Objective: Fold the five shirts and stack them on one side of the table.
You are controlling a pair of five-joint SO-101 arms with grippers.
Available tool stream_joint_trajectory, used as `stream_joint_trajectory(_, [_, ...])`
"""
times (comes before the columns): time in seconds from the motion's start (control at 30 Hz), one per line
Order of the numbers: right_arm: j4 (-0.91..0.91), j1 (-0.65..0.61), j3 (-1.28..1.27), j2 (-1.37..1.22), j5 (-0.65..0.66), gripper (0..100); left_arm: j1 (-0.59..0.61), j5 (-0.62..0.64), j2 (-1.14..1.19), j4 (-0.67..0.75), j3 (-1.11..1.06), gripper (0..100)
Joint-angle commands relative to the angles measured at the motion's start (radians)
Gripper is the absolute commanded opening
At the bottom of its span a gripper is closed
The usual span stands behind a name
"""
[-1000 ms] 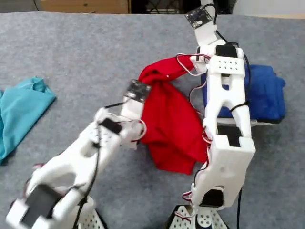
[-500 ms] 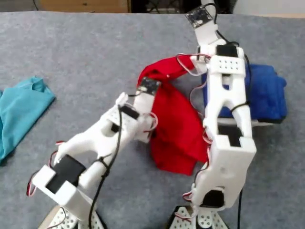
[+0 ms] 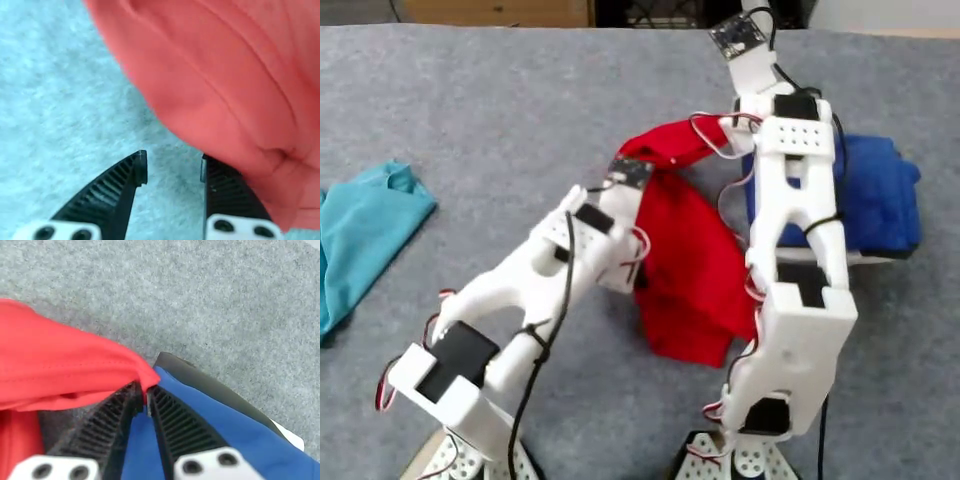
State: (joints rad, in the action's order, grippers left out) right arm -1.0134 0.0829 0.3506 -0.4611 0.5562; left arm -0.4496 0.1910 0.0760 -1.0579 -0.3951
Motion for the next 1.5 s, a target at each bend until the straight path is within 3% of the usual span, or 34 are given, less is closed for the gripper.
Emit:
stream_joint_trajectory(0.0, [0.014,0.012,0.015,0.008,0.005,1.3,0.039,-0.126,-0.011,-0.083,0.119,18])
stream_joint_trajectory(0.2, [0.014,0.011,0.013,0.008,0.005,1.3,0.024,-0.071,-0.018,-0.017,0.114,12])
stream_joint_trajectory(0.43, [0.018,0.011,0.01,0.007,0.005,1.3,-0.01,0.026,0.038,0.064,0.062,19])
stream_joint_trajectory(0.73, [0.017,0.011,0.008,0.007,0.005,1.3,-0.001,0.069,0.114,0.098,0.05,20])
stream_joint_trajectory(0.97, [0.017,0.011,0.008,0.007,0.005,1.3,0.039,0.078,0.315,-0.112,0.274,19])
stream_joint_trajectory(1.03, [0.015,0.011,0.008,0.007,0.005,1.3,0.082,0.069,0.35,-0.152,0.323,14])
stream_joint_trajectory(1.17, [0.015,0.011,0.01,0.007,0.005,1.3,0.147,0.003,0.35,-0.233,0.389,6])
stream_joint_trajectory(1.47, [0.015,0.011,0.008,0.007,0.005,1.3,0.214,-0.098,0.176,-0.31,0.4,5])
